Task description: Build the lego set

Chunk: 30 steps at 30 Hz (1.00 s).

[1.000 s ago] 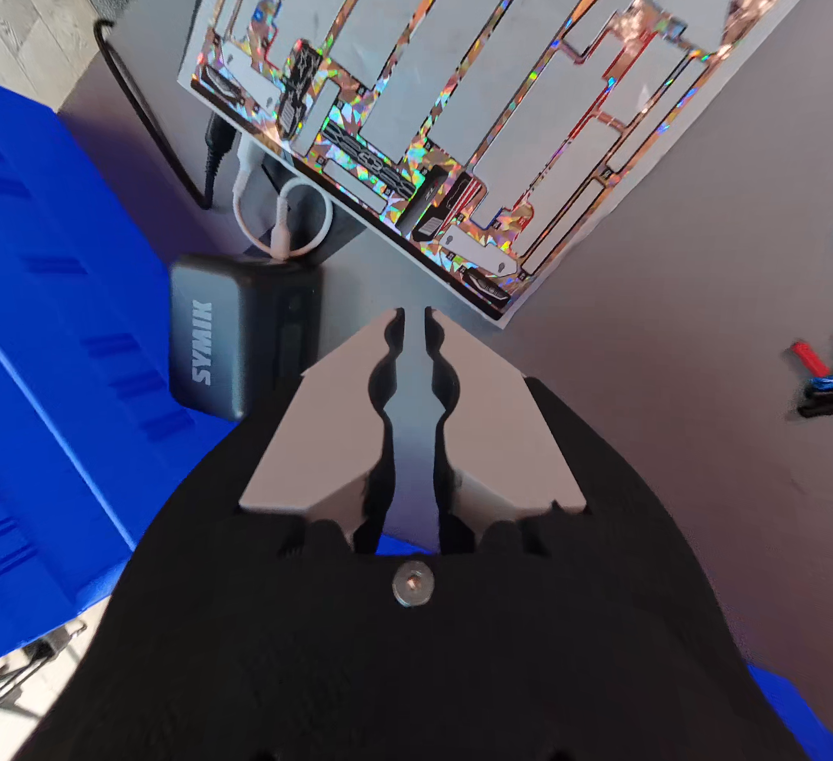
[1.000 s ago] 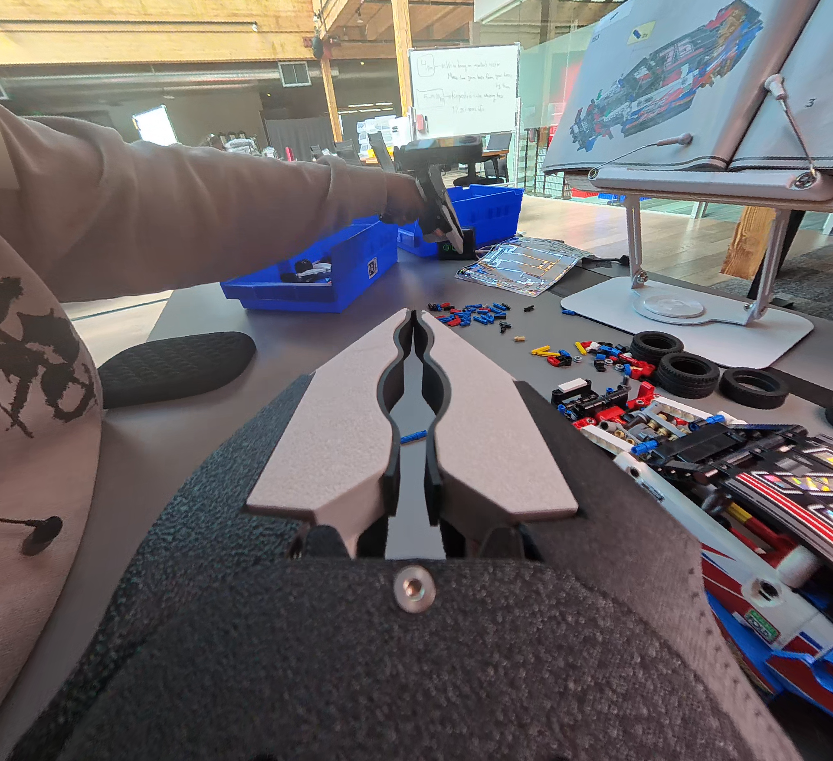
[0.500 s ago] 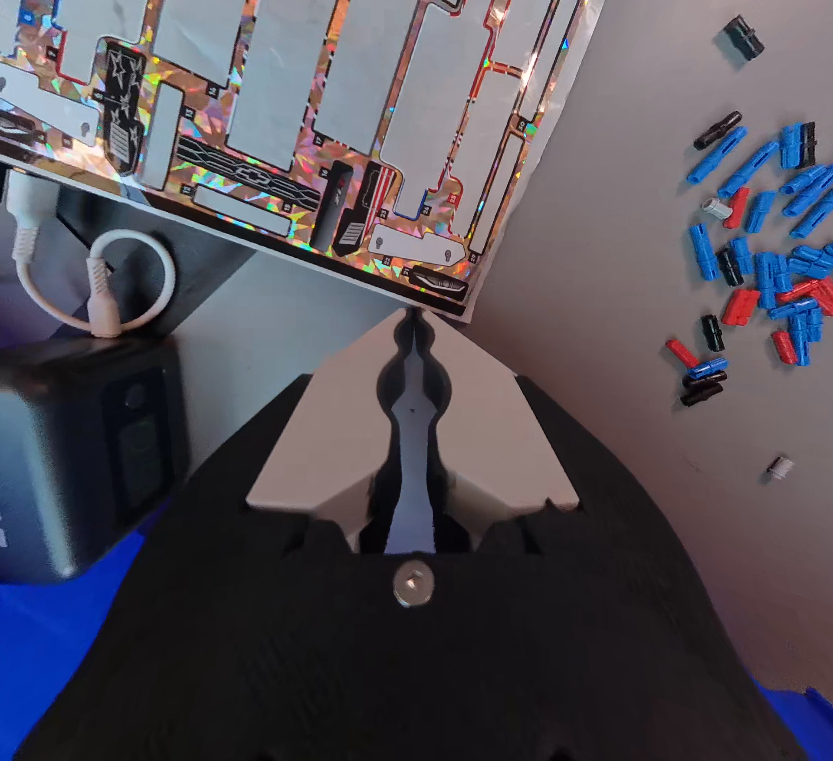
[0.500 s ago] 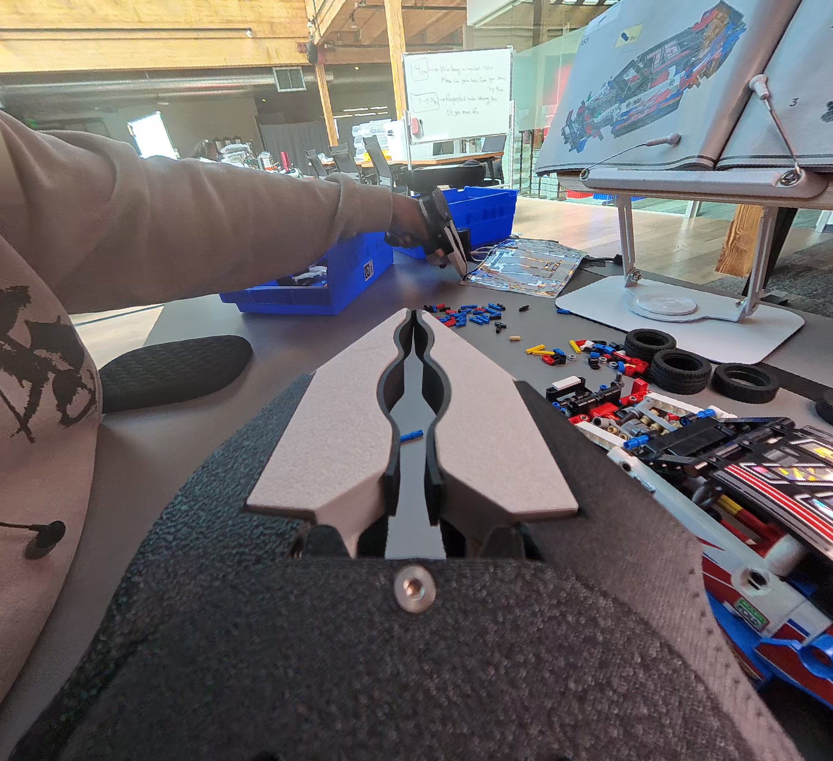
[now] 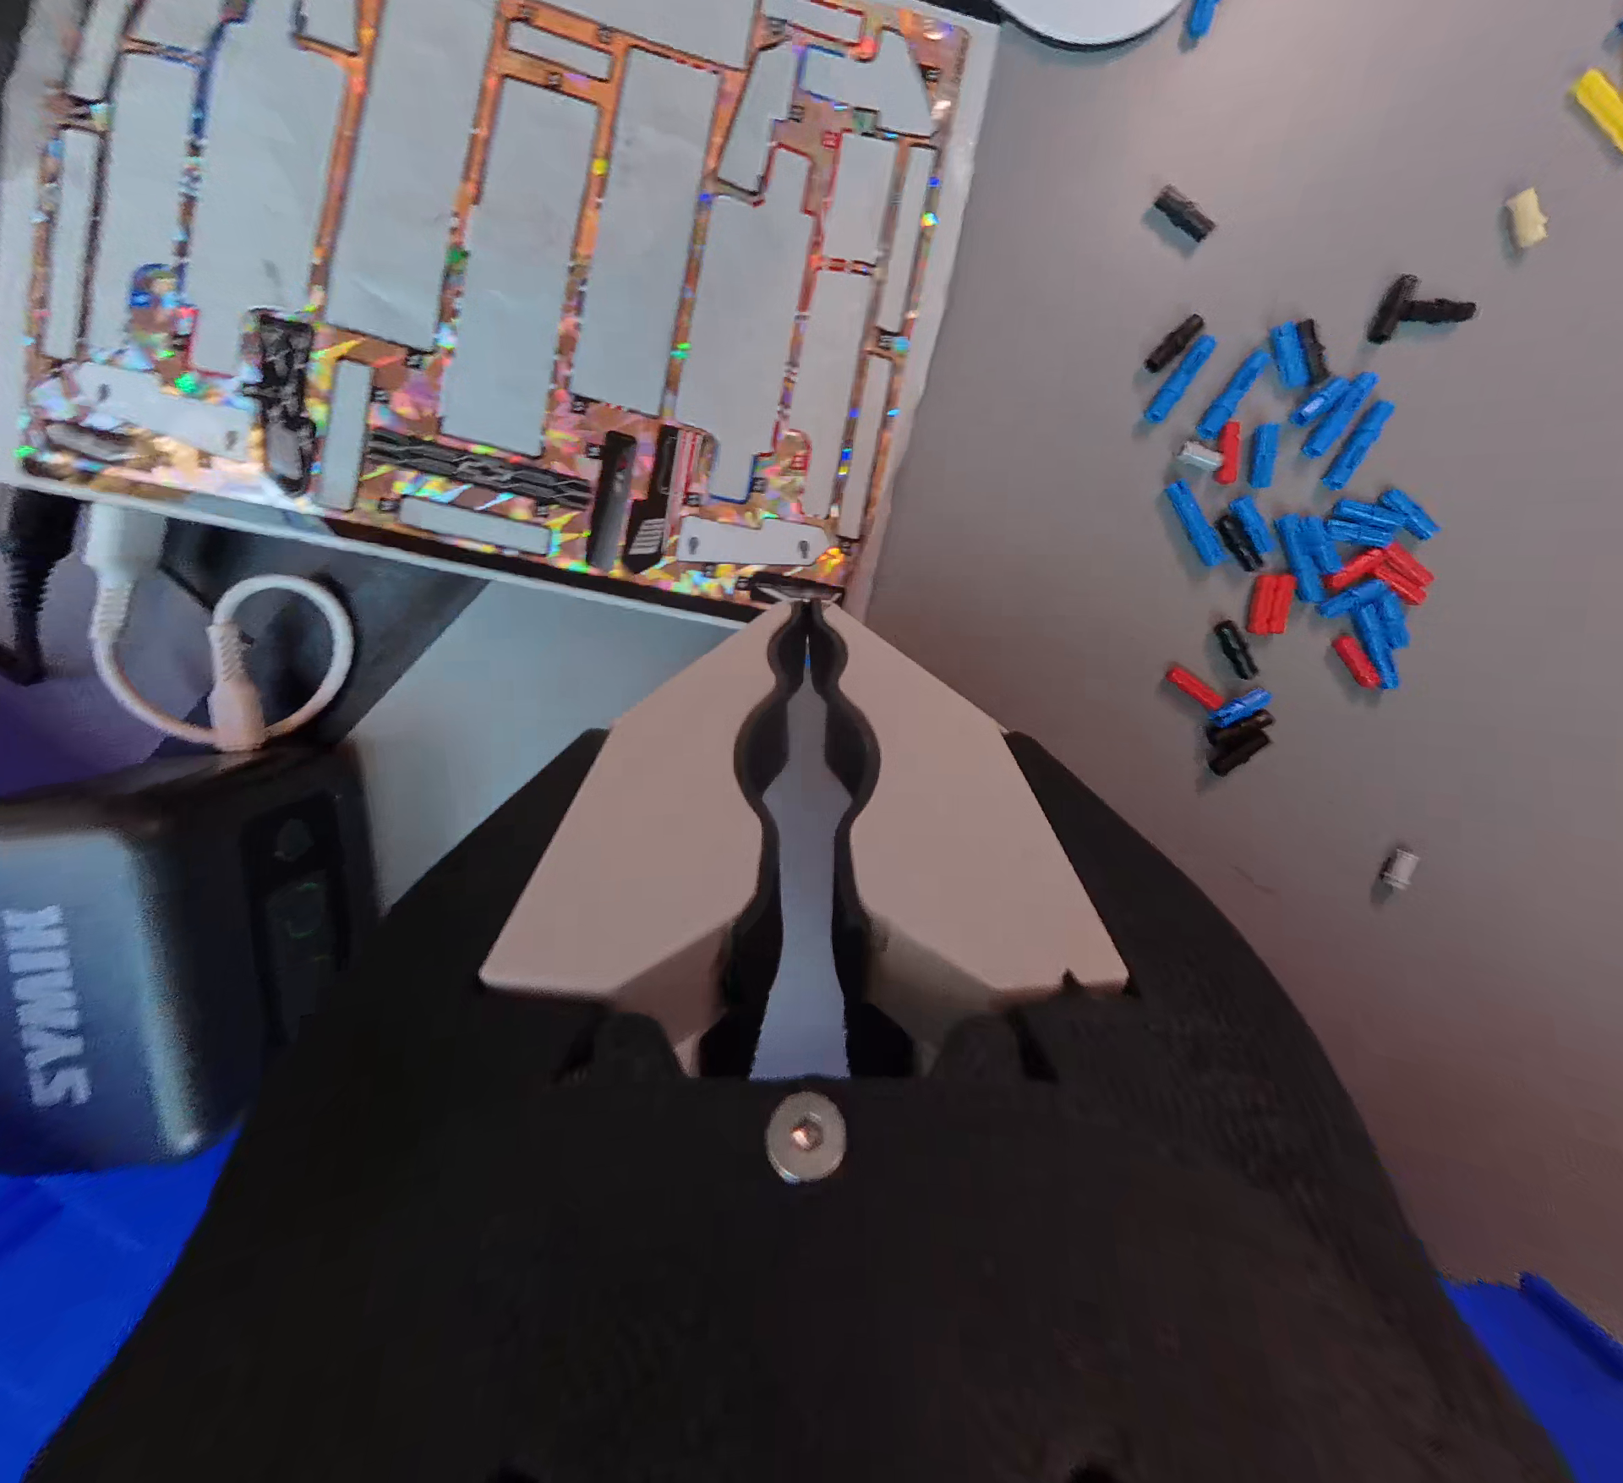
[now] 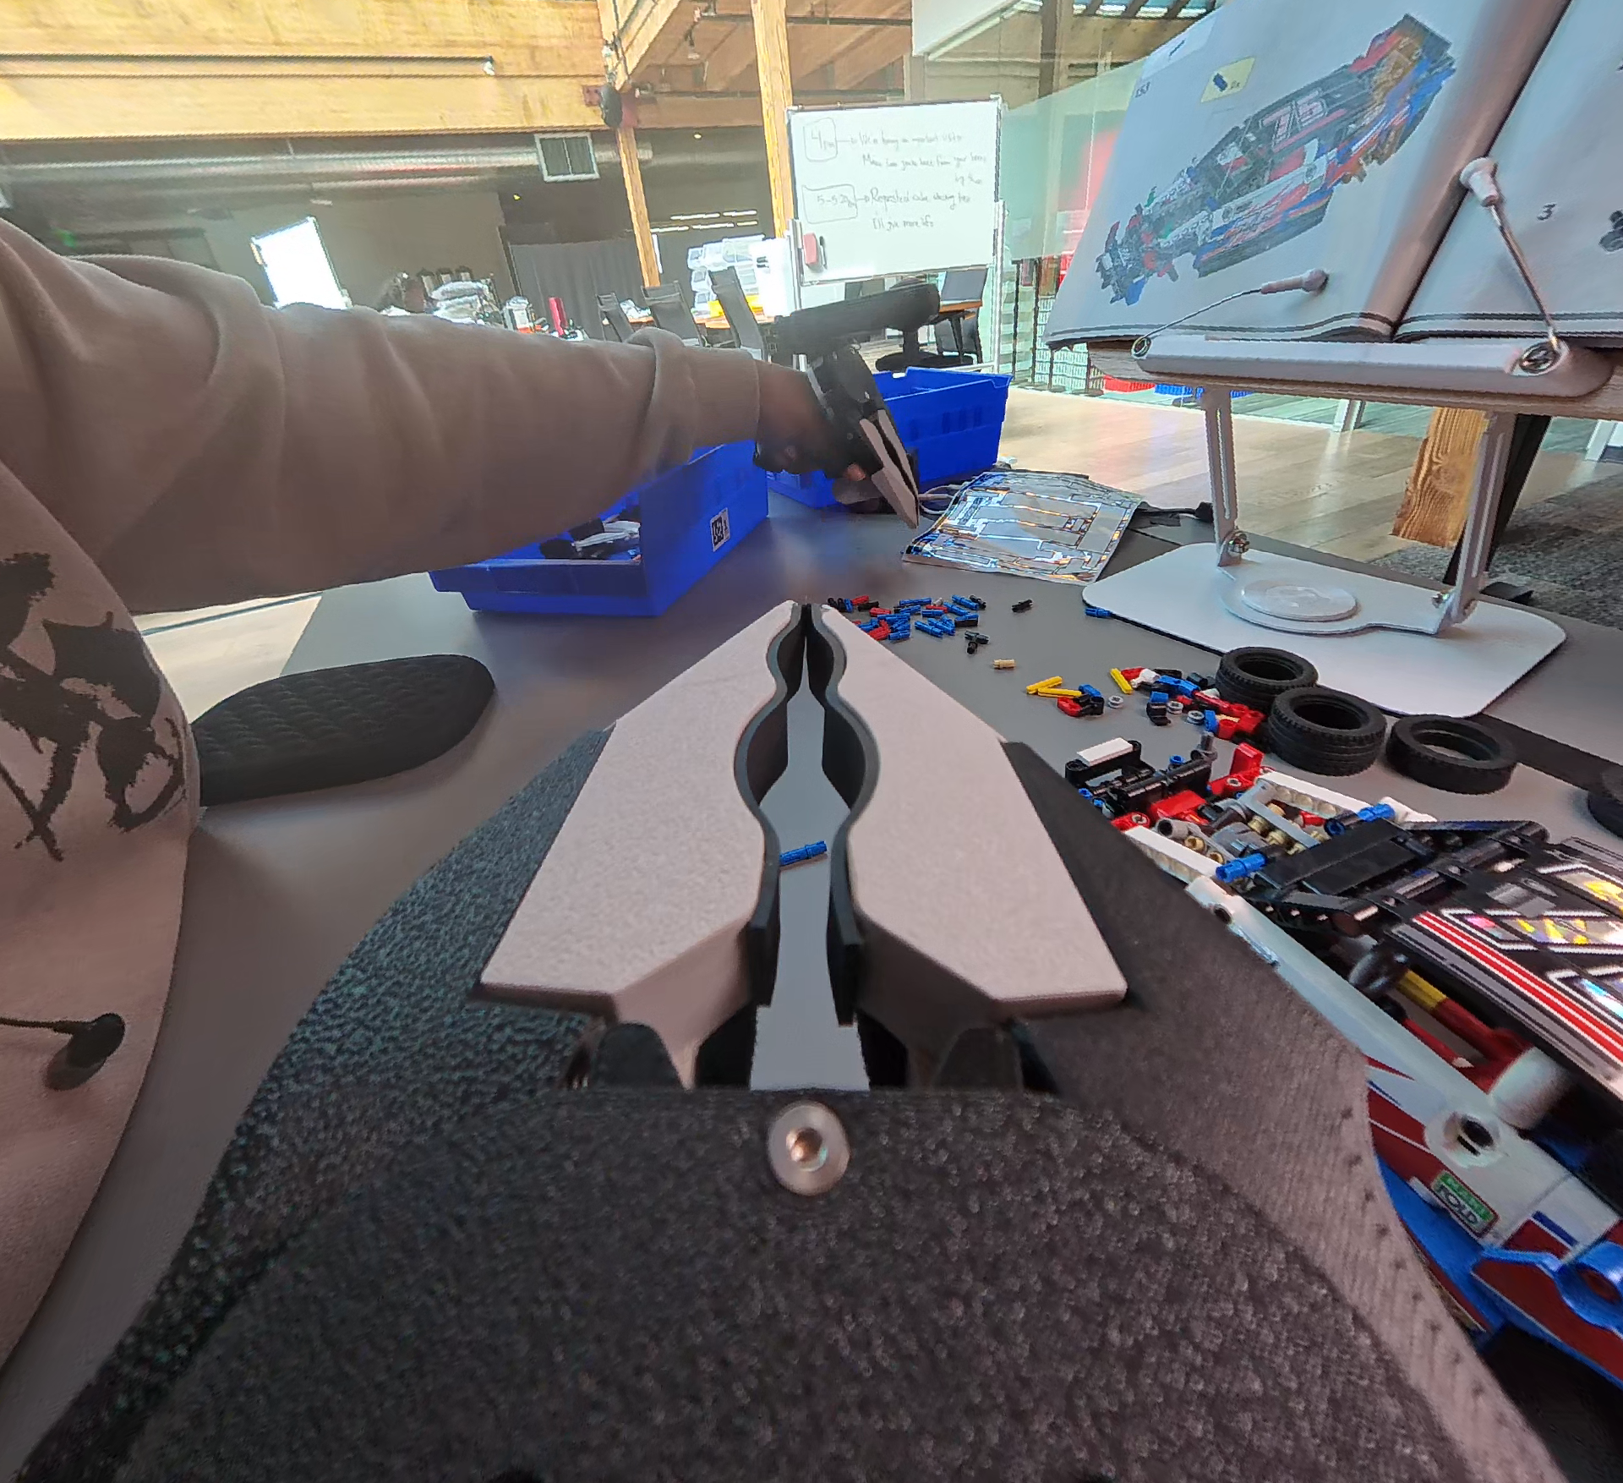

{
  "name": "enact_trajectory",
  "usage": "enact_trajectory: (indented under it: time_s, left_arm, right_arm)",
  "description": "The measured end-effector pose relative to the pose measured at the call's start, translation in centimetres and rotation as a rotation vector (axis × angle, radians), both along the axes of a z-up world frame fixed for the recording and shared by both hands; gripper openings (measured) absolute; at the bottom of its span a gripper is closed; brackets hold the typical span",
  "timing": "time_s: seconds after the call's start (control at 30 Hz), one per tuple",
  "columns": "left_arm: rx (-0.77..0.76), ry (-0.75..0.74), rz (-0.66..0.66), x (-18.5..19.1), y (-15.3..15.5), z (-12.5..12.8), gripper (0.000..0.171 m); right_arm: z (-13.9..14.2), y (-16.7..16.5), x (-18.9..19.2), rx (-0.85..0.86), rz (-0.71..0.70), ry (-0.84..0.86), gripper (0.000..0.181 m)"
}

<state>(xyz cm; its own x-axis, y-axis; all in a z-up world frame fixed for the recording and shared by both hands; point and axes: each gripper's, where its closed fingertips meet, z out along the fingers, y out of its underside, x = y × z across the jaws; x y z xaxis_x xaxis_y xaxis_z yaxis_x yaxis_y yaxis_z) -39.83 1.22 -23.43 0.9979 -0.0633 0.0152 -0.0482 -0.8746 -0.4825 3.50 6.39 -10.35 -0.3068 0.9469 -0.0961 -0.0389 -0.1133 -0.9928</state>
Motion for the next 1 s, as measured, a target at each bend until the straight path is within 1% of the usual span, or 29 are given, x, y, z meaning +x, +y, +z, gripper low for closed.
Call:
enact_trajectory:
  time_s: [0.07, 0.1, 0.13, 0.2, 0.27, 0.33, 0.43, 0.53, 0.6, 0.7, 0.8, 0.9, 1.0]
  left_arm:
    - [-0.039, 0.096, 0.133, -2.8, -0.6, -0.4, 0.000]
    - [-0.065, 0.101, 0.199, -3.6, -1.0, -0.8, 0.003]
    - [-0.083, 0.064, 0.245, -3.7, -1.3, -1.3, 0.008]
    - [-0.093, 0.040, 0.291, -4.0, -1.4, -2.0, 0.006]
    - [-0.113, 0.048, 0.223, -3.2, -1.5, -2.8, 0.003]
    - [-0.079, 0.040, 0.161, -2.2, -0.8, -2.7, 0.000]
    - [-0.094, 0.002, 0.064, -0.3, -0.7, -2.8, 0.000]
    - [-0.119, -0.073, -0.012, 1.8, -0.9, -2.8, 0.000]
    - [-0.141, -0.102, -0.059, 3.0, -1.3, -2.8, 0.000]
    - [-0.211, -0.191, -0.123, 5.4, -2.5, -2.8, 0.000]
    - [-0.255, -0.194, -0.230, 7.7, -3.5, -2.8, 0.000]
    - [-0.189, -0.151, -0.305, 9.6, -2.8, -1.6, 0.000]
    - [-0.024, -0.083, -0.308, 11.0, -0.9, 1.2, 0.000]
  right_arm:
    - [0.0, 0.0, 0.0, -0.001, 0.002, -0.001, 0.000]
    - [0.0, 0.0, 0.0, -0.001, 0.003, -0.002, 0.000]
    - [-0.1, 0.0, 0.0, 0.000, 0.003, -0.002, 0.000]
    - [0.0, 0.0, 0.0, 0.004, 0.002, -0.001, 0.000]
    - [0.1, 0.1, 0.1, 0.003, -0.002, 0.003, 0.000]
    - [0.1, 0.2, 0.1, 0.000, -0.005, 0.005, 0.000]
    - [0.1, 0.2, 0.1, -0.004, -0.004, 0.004, 0.000]
    - [0.1, 0.1, 0.1, 0.003, -0.002, 0.004, 0.000]
    - [0.2, 0.1, 0.2, 0.005, -0.002, 0.007, 0.000]
    - [0.4, 0.1, 0.3, 0.002, -0.002, 0.012, 0.000]
    - [0.5, 0.0, 0.3, 0.007, -0.001, 0.016, 0.000]
    - [0.5, 0.0, 0.4, 0.011, 0.000, 0.019, 0.000]
    - [0.7, 0.1, 0.5, 0.014, -0.005, 0.024, 0.000]
